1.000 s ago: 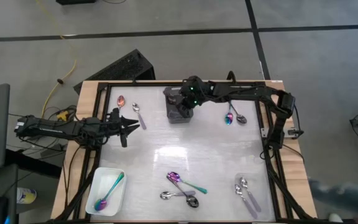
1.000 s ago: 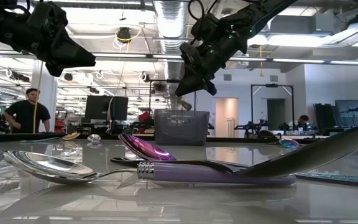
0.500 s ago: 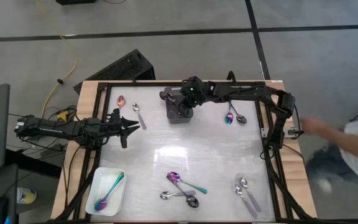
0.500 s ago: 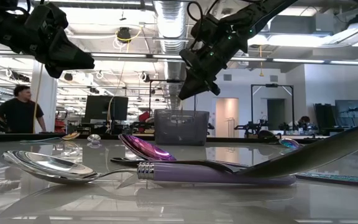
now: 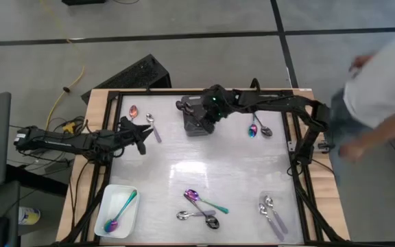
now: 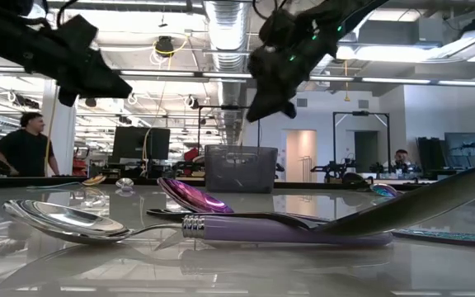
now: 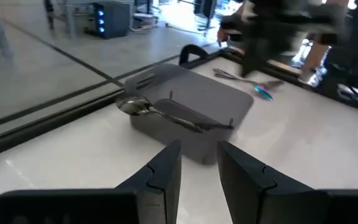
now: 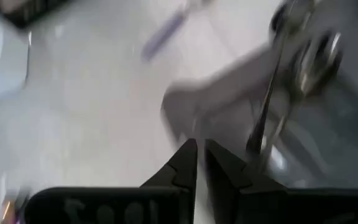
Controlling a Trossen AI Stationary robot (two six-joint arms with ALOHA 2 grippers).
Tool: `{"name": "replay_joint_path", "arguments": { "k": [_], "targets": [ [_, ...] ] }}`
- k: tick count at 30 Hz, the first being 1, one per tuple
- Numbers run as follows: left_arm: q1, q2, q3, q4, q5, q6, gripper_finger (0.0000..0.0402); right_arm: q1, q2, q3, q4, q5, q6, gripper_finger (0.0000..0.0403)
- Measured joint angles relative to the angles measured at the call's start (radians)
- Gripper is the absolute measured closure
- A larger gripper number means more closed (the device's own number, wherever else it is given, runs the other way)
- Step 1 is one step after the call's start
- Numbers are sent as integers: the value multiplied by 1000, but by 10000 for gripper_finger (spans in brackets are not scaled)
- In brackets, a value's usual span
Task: Sort silverware by color (type)
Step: Put the black spoon into the black bin
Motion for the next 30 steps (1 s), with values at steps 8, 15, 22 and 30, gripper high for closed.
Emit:
{"name": "replay_joint_path", "arguments": {
  "k": [8, 15, 22, 30],
  "targets": [
    [265, 328, 42, 207, 101, -13, 333, 106, -184, 1, -189, 73, -56, 361],
    [586, 661, 193, 218, 357, -14, 396, 330, -365, 1, -359, 331, -56, 385],
    [702, 960, 378, 216, 533, -21, 401, 520, -479, -63, -438, 566, -22, 369],
    [708, 1157, 540, 149, 496, -62, 401, 518, -605, -215, -403, 569, 5, 384]
  ]
}}
